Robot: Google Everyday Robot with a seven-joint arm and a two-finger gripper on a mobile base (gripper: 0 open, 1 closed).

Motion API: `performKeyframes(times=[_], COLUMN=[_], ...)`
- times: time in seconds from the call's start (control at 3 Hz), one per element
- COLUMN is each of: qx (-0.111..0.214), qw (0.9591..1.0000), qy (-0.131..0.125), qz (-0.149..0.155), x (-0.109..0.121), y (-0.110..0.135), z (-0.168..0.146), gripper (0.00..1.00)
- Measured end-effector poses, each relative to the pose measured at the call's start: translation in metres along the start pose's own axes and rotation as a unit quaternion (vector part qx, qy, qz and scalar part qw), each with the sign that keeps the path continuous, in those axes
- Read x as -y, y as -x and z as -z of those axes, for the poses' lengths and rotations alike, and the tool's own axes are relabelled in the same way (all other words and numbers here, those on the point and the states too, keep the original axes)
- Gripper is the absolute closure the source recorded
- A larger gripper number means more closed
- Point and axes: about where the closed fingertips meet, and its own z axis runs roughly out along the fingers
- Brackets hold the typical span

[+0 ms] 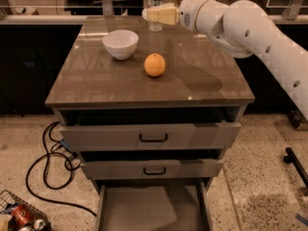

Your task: Place water bottle into bottom drawer

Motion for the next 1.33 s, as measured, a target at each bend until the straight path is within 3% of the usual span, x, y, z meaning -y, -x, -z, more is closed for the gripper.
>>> performKeyframes(times=[0.33,0.67,1.33], qx=[-0.007,-0.007,-0.001], qw=[0.9997,0.9978,0.9892], qy=[-0.014,-0.048,-0.119], qz=[-0.019,-0.045,-0.086], x=[0.009,0.029,0.075], y=[-0.01,-0.016,-0.027], z=[-0.016,-0.046,-0.096], gripper=[0.0,0.0,0.0])
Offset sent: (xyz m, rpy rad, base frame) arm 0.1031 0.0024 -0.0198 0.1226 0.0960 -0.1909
